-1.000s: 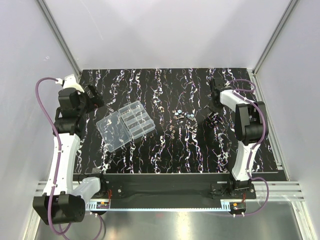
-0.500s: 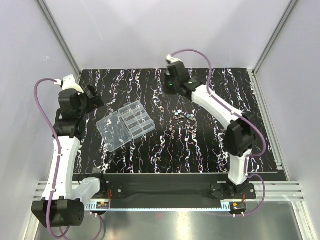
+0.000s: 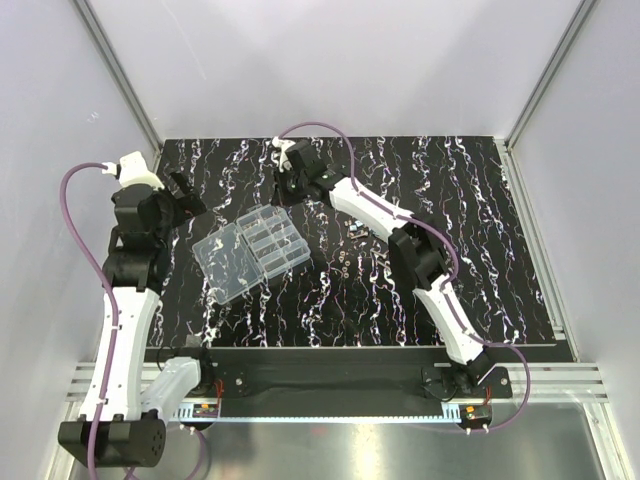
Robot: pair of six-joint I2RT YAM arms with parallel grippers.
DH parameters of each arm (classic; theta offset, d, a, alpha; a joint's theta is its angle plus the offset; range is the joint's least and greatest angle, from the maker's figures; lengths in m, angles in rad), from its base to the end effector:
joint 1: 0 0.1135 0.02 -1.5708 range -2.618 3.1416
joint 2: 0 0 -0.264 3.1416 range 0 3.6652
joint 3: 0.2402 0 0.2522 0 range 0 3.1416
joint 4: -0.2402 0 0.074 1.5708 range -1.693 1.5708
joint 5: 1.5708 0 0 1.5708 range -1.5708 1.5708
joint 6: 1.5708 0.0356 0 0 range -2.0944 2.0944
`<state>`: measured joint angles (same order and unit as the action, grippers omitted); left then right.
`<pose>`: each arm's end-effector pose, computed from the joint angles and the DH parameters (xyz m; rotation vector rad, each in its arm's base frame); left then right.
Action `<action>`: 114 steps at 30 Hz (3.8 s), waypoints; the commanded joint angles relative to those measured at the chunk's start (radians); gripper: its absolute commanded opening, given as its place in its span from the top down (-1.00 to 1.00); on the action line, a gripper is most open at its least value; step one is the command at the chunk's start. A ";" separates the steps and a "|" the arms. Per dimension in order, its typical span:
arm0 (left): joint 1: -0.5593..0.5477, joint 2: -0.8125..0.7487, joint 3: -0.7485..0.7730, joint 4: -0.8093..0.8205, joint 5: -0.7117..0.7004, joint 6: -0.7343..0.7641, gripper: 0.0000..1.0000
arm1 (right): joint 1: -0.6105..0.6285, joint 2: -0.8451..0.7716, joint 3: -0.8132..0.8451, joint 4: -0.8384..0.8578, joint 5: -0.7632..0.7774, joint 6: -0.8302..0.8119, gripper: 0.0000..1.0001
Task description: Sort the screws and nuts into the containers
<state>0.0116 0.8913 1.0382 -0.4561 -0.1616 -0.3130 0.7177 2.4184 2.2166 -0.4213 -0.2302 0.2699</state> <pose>0.1915 0.0079 0.3809 -0.4119 1.8304 -0.0554 0.4151 0.3732 0.2345 -0.6405 2.2016 0.7893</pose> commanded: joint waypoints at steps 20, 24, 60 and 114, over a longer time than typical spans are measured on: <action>-0.035 -0.003 0.013 0.016 -0.058 0.017 -0.98 | 0.057 0.002 -0.017 0.006 0.181 -0.009 1.00; -0.036 0.000 0.014 0.014 -0.056 0.017 -0.98 | 0.057 0.027 0.018 -0.049 0.226 0.077 1.00; -0.052 0.000 0.016 0.010 -0.069 0.023 -0.98 | 0.049 0.015 0.250 -0.301 0.323 0.244 -0.14; -0.067 0.047 0.023 0.007 -0.016 0.029 -0.98 | -0.394 -0.329 -0.506 -0.139 0.503 0.206 1.00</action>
<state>-0.0525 0.9447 1.0382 -0.4782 -0.1940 -0.3008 0.2390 2.2105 1.7031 -0.5781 0.3508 0.5262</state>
